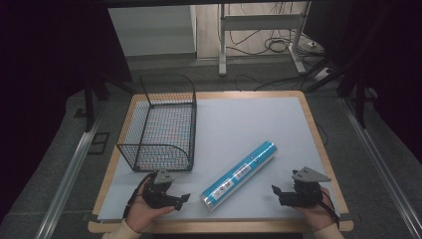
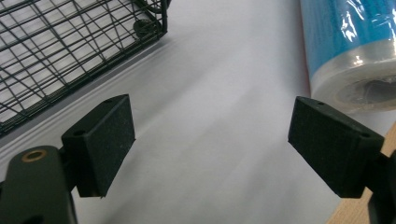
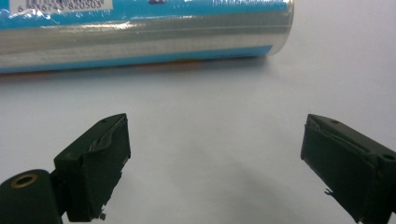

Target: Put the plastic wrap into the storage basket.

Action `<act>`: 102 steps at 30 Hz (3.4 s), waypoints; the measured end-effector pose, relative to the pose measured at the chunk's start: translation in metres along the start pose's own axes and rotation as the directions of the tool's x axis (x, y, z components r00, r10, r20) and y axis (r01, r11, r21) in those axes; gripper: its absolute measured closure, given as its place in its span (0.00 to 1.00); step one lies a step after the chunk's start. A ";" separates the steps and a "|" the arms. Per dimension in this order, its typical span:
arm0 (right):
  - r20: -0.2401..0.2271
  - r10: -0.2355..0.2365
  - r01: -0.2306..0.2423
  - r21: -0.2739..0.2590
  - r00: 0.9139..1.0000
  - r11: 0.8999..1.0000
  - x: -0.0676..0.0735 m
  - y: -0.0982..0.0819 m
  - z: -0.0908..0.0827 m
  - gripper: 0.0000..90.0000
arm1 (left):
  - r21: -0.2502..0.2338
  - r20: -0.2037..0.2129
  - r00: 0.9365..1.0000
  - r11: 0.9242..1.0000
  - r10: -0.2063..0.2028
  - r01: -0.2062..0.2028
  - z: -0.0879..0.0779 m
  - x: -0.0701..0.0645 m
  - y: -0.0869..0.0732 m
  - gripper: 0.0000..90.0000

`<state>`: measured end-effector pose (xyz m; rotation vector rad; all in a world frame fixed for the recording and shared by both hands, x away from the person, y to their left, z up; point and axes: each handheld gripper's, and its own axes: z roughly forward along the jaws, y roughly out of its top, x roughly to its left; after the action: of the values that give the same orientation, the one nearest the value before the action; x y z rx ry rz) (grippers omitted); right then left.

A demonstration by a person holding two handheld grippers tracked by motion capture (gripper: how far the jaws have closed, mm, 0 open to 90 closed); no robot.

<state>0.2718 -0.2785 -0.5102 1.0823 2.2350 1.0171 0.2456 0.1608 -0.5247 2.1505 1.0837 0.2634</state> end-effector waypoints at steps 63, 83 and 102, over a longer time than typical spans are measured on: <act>0.021 -0.018 0.018 0.004 1.000 1.000 -0.002 -0.001 -0.002 0.11 | 0.007 0.022 0.992 0.993 0.121 -0.121 -0.009 -0.060 0.088 0.17; 0.021 -0.011 0.010 0.017 1.000 1.000 -0.003 -0.002 -0.001 0.11 | 0.056 0.051 0.985 0.984 0.164 -0.166 0.021 -0.082 0.121 0.16; 0.023 -0.014 0.014 0.024 1.000 1.000 -0.004 -0.002 0.000 0.11 | 0.108 0.068 0.982 0.977 0.179 -0.186 0.052 -0.098 0.142 0.15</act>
<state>0.2732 -0.2823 -0.5118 1.0813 2.2386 0.9702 0.2970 0.0026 -0.4551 2.3492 0.8885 0.2259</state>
